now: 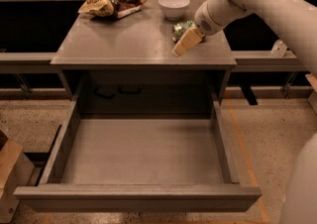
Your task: Place green can into top drawer
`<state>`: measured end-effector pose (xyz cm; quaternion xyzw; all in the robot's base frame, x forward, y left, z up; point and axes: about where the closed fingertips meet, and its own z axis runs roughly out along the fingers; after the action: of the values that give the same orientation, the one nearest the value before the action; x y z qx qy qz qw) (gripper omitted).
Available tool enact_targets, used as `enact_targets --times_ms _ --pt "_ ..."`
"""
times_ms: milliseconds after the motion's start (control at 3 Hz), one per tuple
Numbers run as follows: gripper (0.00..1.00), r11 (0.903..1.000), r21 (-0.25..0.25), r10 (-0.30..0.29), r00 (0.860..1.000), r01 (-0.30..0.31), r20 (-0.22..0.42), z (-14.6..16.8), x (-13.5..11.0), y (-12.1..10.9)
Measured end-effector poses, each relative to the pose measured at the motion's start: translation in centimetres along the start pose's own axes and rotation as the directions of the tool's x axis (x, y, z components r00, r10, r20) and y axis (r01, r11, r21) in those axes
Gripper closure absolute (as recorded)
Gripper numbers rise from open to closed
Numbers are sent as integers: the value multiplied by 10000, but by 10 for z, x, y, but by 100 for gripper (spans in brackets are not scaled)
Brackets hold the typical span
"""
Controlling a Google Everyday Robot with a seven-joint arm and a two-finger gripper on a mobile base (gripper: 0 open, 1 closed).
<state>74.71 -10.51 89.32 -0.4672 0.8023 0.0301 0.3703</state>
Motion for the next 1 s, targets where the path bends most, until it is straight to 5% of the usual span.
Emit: enact_targets --times_ms 1000 --pt "0 9901 908 1051 9941 -1070 251 51 24 -73"
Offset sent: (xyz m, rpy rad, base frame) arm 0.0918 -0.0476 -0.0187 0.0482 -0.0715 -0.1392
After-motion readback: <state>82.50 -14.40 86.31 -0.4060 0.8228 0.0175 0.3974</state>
